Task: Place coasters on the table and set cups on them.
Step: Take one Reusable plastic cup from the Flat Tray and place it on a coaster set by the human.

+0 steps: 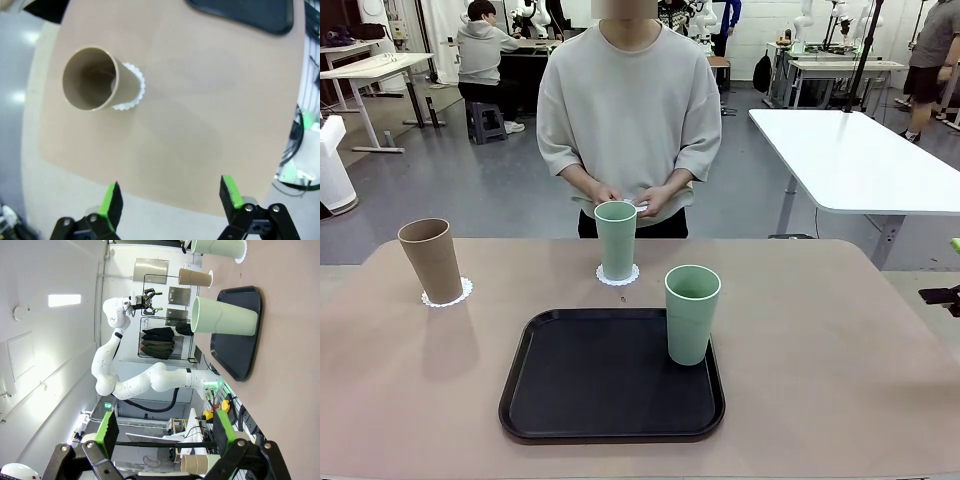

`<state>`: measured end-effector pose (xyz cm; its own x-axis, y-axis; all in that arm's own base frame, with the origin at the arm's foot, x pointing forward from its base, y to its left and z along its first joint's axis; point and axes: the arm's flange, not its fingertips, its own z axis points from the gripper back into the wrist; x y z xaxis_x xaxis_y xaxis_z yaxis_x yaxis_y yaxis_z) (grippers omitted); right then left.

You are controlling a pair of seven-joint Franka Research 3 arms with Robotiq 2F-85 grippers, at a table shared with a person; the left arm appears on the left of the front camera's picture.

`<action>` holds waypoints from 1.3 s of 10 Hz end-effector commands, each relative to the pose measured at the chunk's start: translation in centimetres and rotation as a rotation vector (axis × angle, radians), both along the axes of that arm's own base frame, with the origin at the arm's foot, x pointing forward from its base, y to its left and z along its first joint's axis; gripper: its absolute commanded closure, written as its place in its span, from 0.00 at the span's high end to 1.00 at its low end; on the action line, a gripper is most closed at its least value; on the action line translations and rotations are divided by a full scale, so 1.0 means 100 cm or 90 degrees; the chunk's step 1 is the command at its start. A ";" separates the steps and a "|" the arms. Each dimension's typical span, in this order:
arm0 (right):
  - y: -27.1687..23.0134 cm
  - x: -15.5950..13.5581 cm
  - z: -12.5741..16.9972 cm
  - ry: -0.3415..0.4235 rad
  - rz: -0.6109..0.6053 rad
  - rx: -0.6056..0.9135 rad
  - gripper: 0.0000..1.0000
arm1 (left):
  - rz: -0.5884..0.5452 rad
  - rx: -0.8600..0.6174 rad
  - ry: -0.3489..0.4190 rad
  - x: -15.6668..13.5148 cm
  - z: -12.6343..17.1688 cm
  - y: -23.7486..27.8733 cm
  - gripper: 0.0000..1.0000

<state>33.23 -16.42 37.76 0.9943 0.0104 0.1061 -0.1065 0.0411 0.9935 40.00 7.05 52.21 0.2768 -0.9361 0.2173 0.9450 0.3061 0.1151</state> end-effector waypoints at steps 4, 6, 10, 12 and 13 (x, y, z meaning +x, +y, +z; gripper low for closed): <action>0.000 0.000 0.002 -0.004 0.000 0.007 1.00 | 0.274 -0.294 0.172 -0.030 0.000 -0.025 1.00; 0.000 0.000 0.002 -0.004 0.000 0.007 1.00 | 0.367 -0.314 0.318 -0.037 -0.004 -0.019 1.00; 0.000 0.000 0.002 -0.004 0.000 0.007 1.00 | 0.462 -0.440 0.401 -0.027 -0.019 0.007 1.00; 0.000 0.000 0.002 -0.004 0.000 0.007 1.00 | 0.437 -0.592 0.385 -0.033 -0.042 0.040 1.00; 0.000 0.000 0.002 -0.004 0.000 0.007 1.00 | 0.438 -0.638 0.408 -0.034 -0.056 0.059 1.00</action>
